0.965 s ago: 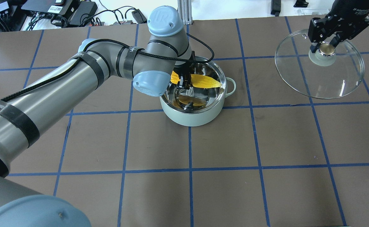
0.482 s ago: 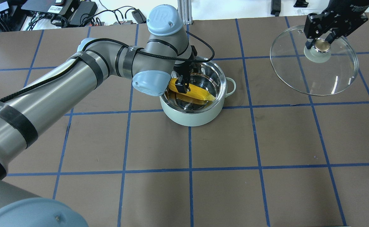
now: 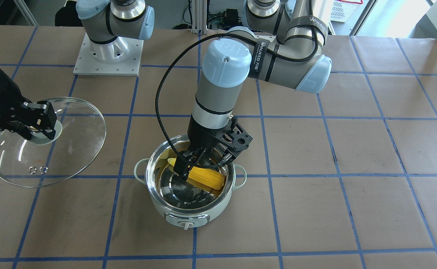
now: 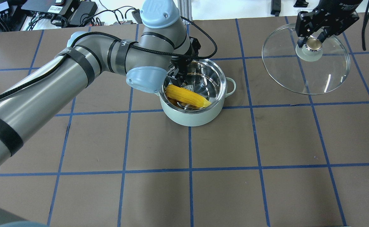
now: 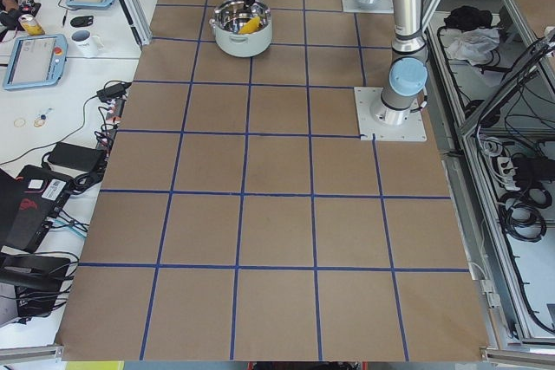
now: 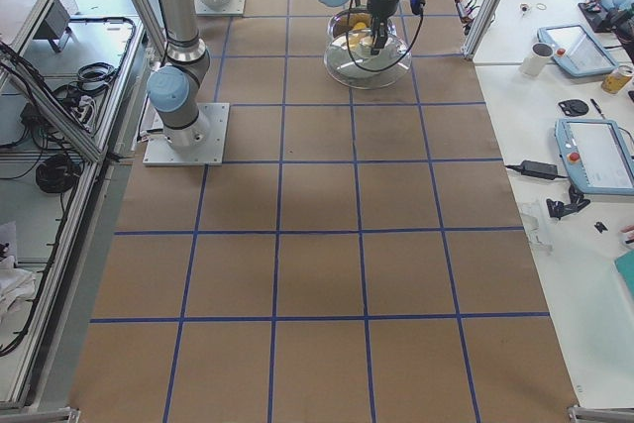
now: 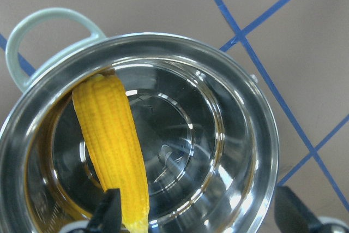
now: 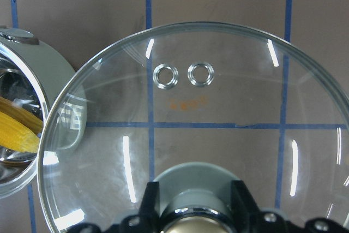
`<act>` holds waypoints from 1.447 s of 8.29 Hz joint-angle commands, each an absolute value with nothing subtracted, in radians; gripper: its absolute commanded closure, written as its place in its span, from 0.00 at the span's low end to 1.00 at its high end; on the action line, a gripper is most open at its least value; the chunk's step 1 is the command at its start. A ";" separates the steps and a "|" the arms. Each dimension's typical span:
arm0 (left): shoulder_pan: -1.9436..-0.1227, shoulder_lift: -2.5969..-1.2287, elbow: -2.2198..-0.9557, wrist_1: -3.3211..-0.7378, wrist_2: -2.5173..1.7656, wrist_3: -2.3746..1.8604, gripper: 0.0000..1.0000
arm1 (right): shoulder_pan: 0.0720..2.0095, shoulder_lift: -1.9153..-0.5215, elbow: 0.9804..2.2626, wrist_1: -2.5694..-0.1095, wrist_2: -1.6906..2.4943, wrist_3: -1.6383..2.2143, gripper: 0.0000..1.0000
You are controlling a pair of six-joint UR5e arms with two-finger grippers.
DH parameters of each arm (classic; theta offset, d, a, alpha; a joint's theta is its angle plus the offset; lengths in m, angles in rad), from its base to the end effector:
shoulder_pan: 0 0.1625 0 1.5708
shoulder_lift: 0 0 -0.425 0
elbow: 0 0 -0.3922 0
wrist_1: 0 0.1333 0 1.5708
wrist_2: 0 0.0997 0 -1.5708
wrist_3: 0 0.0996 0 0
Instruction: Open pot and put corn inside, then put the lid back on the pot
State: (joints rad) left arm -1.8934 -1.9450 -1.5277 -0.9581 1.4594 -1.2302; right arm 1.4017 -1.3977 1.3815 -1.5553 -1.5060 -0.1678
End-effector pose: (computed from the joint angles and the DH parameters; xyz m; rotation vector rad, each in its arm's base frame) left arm -0.3428 -0.5702 0.3632 1.2335 -2.5806 0.1775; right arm 0.0427 -0.5806 0.4882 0.0020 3.0778 -0.0178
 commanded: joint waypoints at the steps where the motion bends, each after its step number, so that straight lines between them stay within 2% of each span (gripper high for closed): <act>1: -1.714 -1.859 -1.519 -1.076 1.462 -0.769 0.00 | 1.478 -1.379 1.384 -1.590 -1.490 -0.024 0.71; 4: -1.531 -1.798 -1.517 -1.203 1.471 -0.401 0.00 | 1.609 -1.332 1.382 -1.681 -1.483 0.215 0.71; 7: -1.526 -1.749 -1.519 -1.249 1.641 -0.179 0.00 | 1.732 -1.267 1.381 -1.772 -1.429 0.441 0.70; 12: -1.540 -1.663 -1.531 -1.327 1.654 -0.153 0.00 | 1.798 -1.180 1.373 -1.852 -1.348 0.643 0.71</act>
